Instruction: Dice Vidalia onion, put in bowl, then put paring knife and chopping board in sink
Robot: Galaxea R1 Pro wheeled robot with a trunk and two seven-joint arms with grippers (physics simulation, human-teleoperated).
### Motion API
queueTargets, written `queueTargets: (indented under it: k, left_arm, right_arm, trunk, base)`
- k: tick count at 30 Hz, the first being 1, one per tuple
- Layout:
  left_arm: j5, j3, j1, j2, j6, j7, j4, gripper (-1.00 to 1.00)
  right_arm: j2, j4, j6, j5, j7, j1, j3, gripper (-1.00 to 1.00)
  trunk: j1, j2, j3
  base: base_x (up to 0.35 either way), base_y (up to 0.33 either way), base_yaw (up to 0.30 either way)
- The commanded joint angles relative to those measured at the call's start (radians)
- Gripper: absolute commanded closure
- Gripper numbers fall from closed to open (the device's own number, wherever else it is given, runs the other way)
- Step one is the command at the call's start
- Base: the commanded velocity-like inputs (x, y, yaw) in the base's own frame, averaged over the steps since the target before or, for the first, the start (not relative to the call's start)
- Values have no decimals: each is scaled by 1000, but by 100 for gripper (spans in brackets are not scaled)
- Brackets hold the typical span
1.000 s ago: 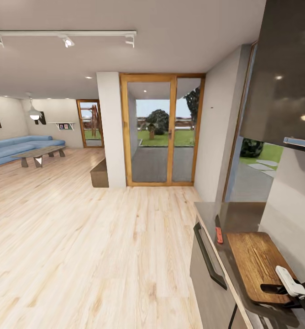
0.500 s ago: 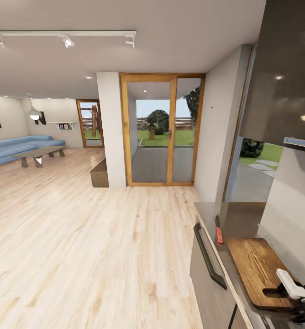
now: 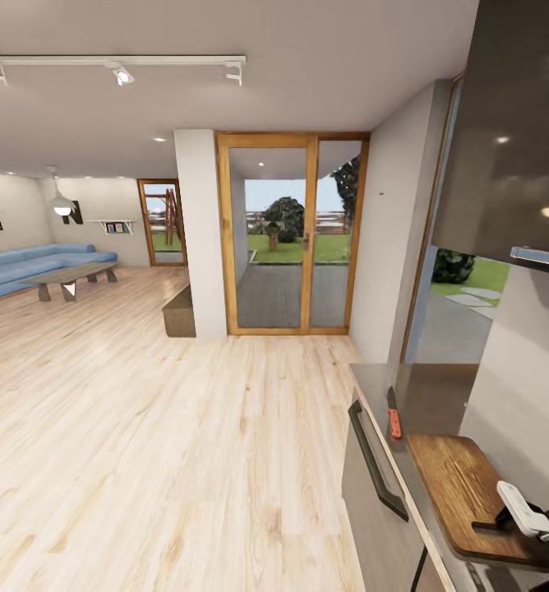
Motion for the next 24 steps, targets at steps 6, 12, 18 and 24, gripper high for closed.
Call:
queueTargets:
  k: [6,12,18,24]
  left_arm:
    - [1,4,1,-1,-1,-4,-1,-100]
    - [1,4,1,-1,-1,-4,-1,-100]
    - [1,4,1,-1,-1,-4,-1,-100]
    - [1,4,1,-1,-1,-3,-2,-100]
  right_arm:
    - [4,-134,120,-129,9,-1,-10,-100]
    - [3,-340,351,-308,73,-1,-10,-100]
    - [6,-545,607,-347,135,-1,-10,-100]
    - [42,-642,827,-393,83,-1,-9,-100]
  trunk:
    - [0,-1,0]
    - [0,-1,0]
    - [0,-1,0]
    - [0,-1,0]
  base:
    - [0,0,0]
    - [0,0,0]
    - [0,0,0]
    - [0,0,0]
